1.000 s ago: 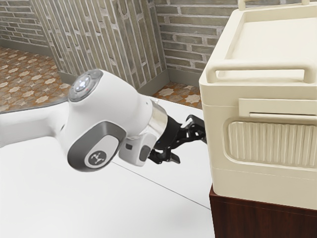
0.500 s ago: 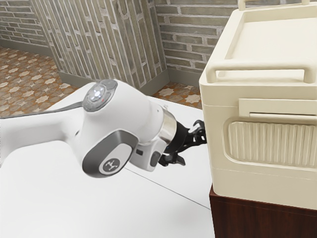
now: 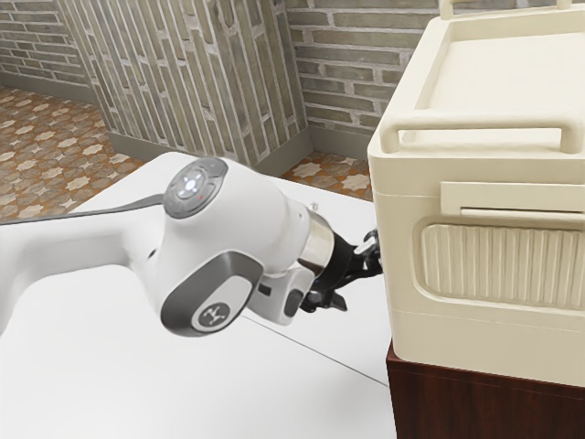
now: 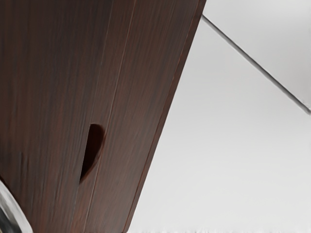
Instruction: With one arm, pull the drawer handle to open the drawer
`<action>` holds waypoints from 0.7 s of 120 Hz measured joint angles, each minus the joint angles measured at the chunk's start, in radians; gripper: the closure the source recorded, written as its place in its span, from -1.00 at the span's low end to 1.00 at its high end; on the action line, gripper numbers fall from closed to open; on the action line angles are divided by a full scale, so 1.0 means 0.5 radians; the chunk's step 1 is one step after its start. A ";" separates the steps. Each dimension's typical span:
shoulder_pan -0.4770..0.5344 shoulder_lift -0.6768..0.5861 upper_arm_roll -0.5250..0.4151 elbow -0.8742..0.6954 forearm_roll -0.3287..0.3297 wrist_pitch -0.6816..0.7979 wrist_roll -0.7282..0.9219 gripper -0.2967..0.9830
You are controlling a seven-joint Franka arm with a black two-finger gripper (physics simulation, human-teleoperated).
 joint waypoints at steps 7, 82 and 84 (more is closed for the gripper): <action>0.004 -0.005 0.008 -0.006 0.003 -0.007 0.001 -0.54; 0.005 -0.196 0.171 -0.130 0.007 -0.075 0.012 -0.50; 0.006 -0.200 0.176 -0.133 0.009 -0.076 0.012 -0.51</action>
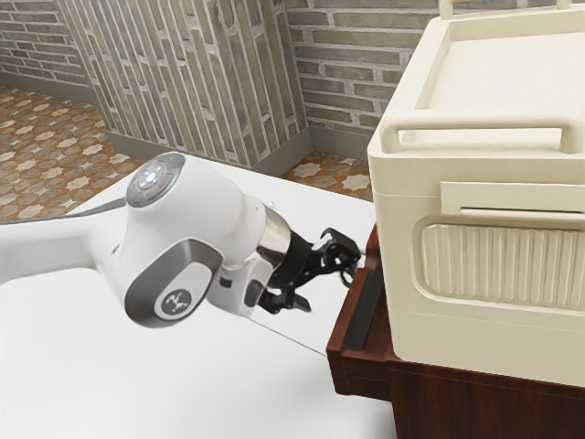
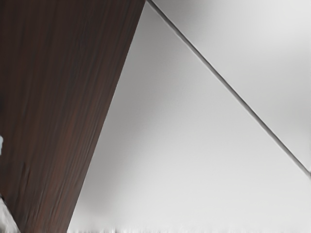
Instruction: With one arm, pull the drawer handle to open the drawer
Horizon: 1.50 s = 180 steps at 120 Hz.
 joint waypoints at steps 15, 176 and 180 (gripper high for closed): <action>-0.004 -0.032 0.050 -0.012 0.014 -0.006 0.005 -0.51; 0.092 -0.525 0.140 -0.272 0.270 0.090 0.040 -0.53; 0.092 -0.539 0.135 -0.269 0.271 0.081 0.039 -0.53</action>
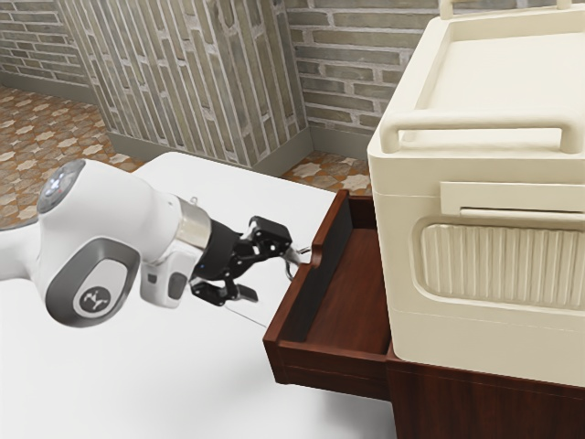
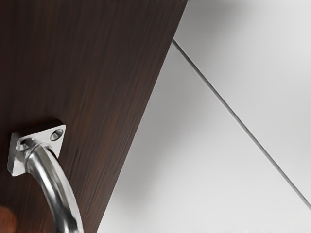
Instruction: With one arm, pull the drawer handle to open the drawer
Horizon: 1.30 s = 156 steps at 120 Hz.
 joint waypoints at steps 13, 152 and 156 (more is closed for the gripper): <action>0.012 -0.055 -0.021 0.016 0.003 -0.050 -0.001 -0.53; 0.425 0.806 -0.303 1.498 -0.343 -2.246 -1.073 -0.53; 0.427 0.805 -0.303 1.499 -0.356 -2.259 -1.112 -0.53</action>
